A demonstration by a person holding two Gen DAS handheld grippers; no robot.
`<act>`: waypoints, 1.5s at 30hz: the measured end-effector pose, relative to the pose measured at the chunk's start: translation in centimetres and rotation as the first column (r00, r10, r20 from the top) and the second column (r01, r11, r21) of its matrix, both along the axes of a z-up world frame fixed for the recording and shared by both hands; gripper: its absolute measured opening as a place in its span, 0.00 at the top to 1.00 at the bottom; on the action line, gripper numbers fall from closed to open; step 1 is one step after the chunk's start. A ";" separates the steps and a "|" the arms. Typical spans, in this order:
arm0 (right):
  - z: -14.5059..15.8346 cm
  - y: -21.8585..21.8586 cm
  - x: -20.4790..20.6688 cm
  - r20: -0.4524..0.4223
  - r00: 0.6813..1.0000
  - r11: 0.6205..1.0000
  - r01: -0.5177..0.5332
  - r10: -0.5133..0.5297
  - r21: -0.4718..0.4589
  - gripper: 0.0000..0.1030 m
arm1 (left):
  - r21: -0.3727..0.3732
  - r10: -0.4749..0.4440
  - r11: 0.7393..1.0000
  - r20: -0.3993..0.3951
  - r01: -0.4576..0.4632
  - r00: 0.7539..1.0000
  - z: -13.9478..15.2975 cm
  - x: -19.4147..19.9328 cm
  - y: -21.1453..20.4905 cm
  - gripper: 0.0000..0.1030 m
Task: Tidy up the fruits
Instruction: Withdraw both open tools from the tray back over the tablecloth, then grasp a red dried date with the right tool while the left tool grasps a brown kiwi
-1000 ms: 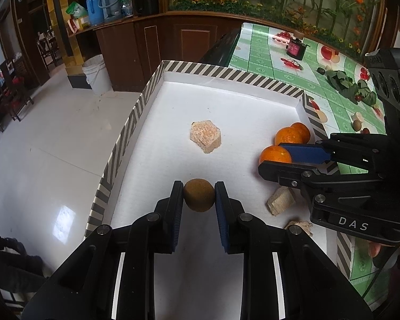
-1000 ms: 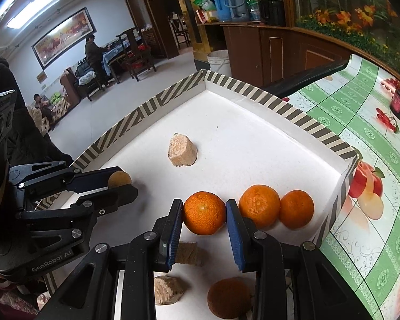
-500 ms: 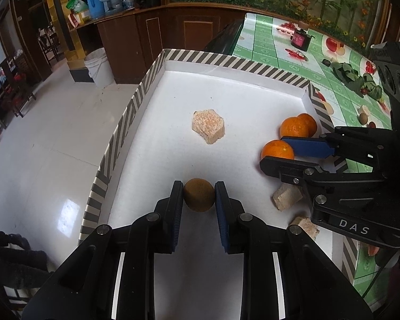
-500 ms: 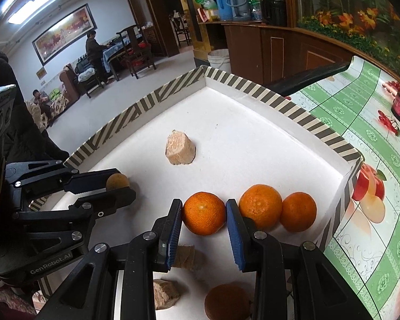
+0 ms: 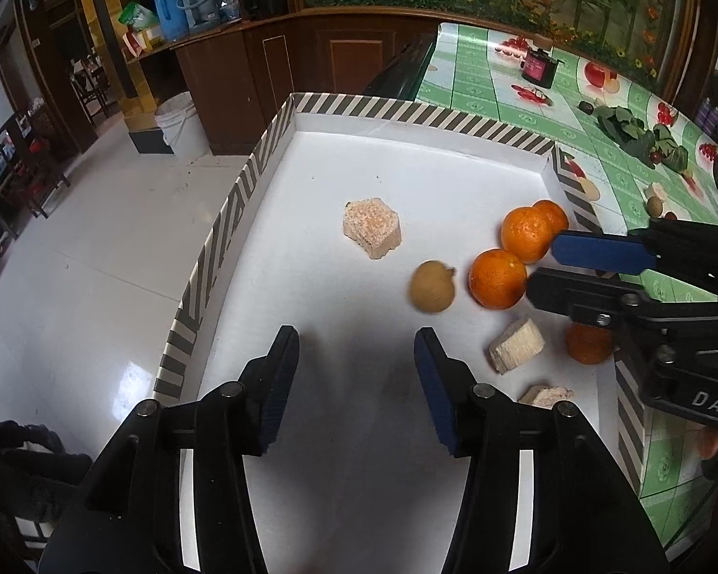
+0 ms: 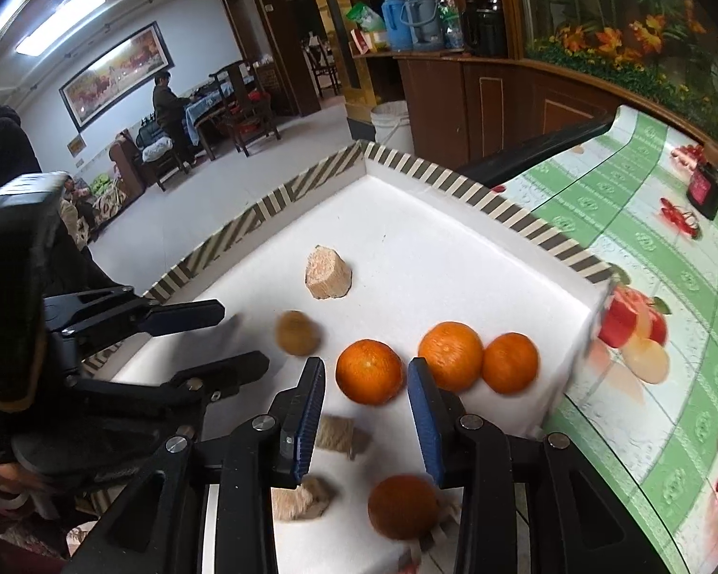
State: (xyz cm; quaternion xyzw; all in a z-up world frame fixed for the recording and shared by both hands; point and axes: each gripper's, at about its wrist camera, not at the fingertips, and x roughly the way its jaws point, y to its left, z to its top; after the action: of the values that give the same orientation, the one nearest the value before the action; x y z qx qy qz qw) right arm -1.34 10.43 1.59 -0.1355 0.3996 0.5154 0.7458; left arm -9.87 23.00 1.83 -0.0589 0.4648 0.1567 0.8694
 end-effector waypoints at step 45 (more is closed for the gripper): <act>-1.8 -22.3 9.6 0.055 0.902 0.902 0.431 -0.429 -0.040 0.66 | -0.081 -0.381 0.920 0.058 0.384 0.923 2.1 10.3 -19.6 0.51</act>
State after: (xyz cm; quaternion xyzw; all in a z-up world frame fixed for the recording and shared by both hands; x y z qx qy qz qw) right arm 8.29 -11.88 -0.20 -0.0747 0.4159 0.3248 0.8461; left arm 0.39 3.44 3.94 -0.0095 0.4561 -0.0386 0.8890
